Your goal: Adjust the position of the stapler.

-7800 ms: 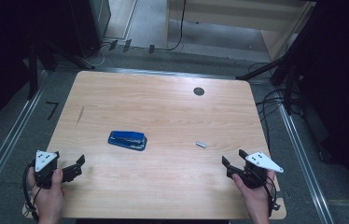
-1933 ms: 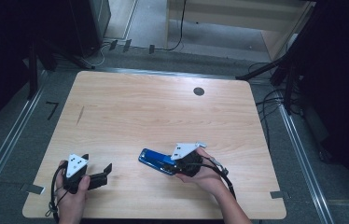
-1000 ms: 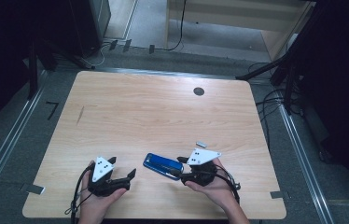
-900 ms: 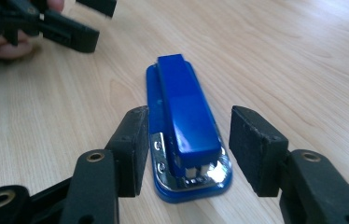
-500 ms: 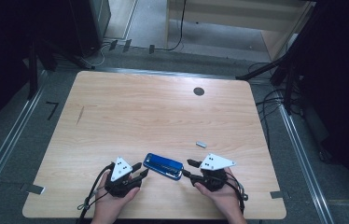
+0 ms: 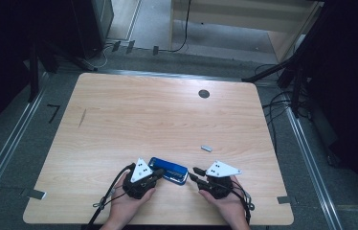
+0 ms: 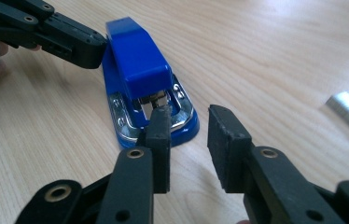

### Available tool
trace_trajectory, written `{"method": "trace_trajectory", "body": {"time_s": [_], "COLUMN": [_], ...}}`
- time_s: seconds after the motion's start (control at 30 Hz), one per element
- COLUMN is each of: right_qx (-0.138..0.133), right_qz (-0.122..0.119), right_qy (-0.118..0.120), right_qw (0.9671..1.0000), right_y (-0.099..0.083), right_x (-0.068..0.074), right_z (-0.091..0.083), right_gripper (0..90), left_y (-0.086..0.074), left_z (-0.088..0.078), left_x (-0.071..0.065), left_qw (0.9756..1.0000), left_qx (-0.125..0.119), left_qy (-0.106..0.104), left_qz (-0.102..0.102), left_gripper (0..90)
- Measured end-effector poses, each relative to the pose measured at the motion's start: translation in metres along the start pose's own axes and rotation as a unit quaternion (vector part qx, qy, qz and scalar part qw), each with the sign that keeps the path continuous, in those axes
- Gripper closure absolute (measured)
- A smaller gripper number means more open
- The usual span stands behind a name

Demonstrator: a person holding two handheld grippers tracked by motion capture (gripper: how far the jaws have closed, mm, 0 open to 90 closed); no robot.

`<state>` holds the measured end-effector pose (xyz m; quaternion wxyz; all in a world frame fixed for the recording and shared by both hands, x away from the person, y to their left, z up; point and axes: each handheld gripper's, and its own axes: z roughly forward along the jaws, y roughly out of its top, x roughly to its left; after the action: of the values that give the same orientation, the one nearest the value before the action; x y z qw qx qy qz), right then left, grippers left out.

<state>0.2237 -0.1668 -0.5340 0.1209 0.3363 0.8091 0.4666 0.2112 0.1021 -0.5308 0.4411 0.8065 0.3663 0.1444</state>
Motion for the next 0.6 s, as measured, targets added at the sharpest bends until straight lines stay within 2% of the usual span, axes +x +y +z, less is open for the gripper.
{"method": "trace_trajectory", "body": {"time_s": [0.13, 0.3, 0.4, 0.43, 0.6], "right_qx": [0.014, 0.022, 0.026, 0.026, 0.023], "right_qz": [0.008, 0.007, 0.006, 0.007, 0.009], "right_qy": [0.001, -0.003, -0.007, -0.003, -0.003], "right_qw": [0.9999, 0.9997, 0.9996, 0.9996, 0.9997], "right_y": [0.000, 0.002, 0.002, 0.002, 0.003], "right_x": [0.003, 0.008, 0.009, 0.009, 0.010], "right_z": [0.004, 0.009, 0.011, 0.012, 0.011], "right_gripper": [79.9, 84.9, 87.3, 88.7, 90.0], "left_y": [0.001, 0.002, 0.002, 0.002, 0.002], "left_z": [0.004, 0.008, 0.008, 0.008, 0.008], "left_x": [-0.003, -0.006, -0.005, -0.003, -0.004], "left_qw": [0.9999, 0.9991, 0.9992, 0.9994, 0.9993], "left_qx": [0.012, 0.027, 0.029, 0.028, 0.029], "left_qy": [-0.002, 0.018, 0.016, 0.011, 0.013], "left_qz": [0.011, 0.025, 0.023, 0.016, 0.019], "left_gripper": [90.0, 90.0, 90.0, 90.0, 90.0]}}
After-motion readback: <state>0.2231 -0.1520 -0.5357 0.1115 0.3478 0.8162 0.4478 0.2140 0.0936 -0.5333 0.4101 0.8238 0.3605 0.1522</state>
